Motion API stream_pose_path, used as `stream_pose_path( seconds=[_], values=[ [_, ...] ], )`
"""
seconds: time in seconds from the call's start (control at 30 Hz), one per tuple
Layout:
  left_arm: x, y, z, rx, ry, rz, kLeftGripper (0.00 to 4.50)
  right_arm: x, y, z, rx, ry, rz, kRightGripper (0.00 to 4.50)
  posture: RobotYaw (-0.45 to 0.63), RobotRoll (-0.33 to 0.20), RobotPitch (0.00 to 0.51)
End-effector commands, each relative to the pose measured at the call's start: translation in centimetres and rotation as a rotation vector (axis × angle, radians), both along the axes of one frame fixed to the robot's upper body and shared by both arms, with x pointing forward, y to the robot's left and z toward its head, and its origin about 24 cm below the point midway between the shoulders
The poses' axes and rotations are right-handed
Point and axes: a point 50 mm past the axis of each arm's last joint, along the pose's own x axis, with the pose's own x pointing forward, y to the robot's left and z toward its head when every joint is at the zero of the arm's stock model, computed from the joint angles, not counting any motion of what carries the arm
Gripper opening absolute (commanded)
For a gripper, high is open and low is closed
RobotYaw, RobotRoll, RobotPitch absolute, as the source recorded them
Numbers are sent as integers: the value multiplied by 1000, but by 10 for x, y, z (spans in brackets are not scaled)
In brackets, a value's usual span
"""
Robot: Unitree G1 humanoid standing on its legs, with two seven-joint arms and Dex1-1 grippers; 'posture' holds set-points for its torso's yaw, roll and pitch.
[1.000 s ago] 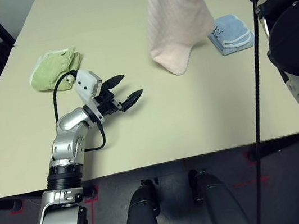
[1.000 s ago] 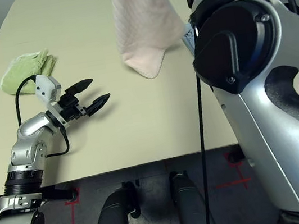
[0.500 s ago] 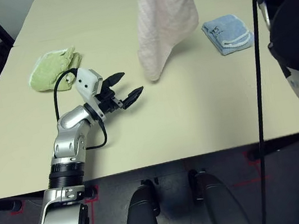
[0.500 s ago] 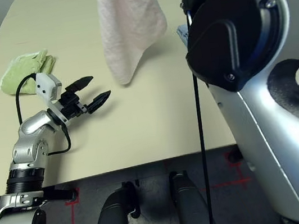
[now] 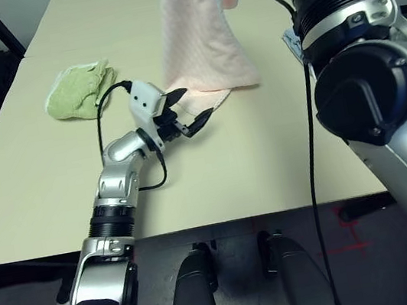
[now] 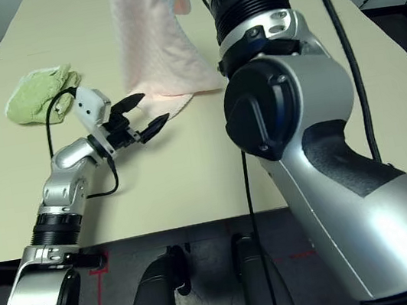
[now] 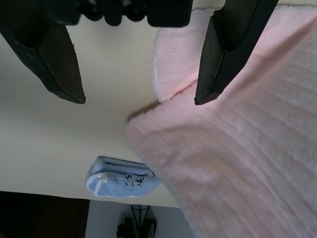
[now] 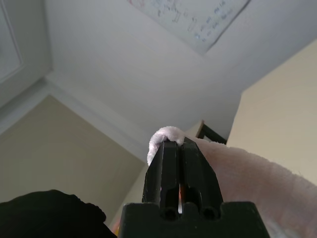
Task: Fold the towel and set it aside.
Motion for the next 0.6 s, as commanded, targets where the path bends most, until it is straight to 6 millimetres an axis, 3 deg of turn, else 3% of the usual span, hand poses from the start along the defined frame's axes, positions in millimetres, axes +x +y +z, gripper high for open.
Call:
stream_pose_path(
  seconds=[0.03, 0.4, 0.6],
  values=[
    [2, -17, 4, -47, 21, -23, 4500, -9, 0, 9, -23, -55, 32, 20, -23, 0, 192],
    [25, -75, 29, -364, 288, 140, 4500, -14, 6, 2, -30, -46, 35, 20, -5, 0, 191],
    [33, -83, 25, -366, 451, 272, 4500, -15, 8, 2, -29, -47, 27, 20, -5, 0, 192]
  ],
)
